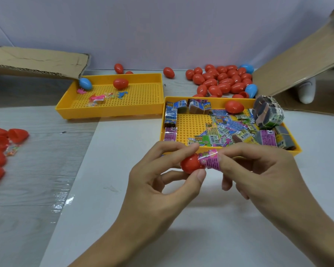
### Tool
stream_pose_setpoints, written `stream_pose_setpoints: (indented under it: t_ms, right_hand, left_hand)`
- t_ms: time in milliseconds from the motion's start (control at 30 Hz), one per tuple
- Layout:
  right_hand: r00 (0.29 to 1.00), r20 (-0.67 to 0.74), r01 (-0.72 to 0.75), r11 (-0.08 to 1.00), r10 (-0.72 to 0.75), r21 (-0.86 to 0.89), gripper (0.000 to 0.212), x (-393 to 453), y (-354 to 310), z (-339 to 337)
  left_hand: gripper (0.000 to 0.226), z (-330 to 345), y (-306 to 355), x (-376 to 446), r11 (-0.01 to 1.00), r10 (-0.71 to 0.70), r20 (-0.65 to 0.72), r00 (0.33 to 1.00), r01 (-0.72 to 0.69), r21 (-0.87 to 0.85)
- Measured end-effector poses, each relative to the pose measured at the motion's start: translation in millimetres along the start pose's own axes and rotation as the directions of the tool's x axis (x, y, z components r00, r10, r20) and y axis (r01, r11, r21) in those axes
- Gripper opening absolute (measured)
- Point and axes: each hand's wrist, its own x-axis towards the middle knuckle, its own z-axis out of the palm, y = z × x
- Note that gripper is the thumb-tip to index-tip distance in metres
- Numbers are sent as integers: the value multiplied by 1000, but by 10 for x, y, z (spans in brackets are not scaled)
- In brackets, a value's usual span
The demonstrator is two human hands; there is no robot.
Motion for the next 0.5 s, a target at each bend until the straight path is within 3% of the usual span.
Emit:
stream_pose_setpoints:
  t_ms: [300, 500]
  right_hand:
    - [1000, -8, -24, 999, 24, -45, 18, 1, -44, 24]
    - [997, 44, -60, 998, 61, -16, 12, 22, -8, -3]
  left_hand:
    - [29, 7, -13, 2, 999, 36, -43, 998, -36, 12]
    - [39, 6, -19, -5, 999, -4, -20, 1000, 3, -40]
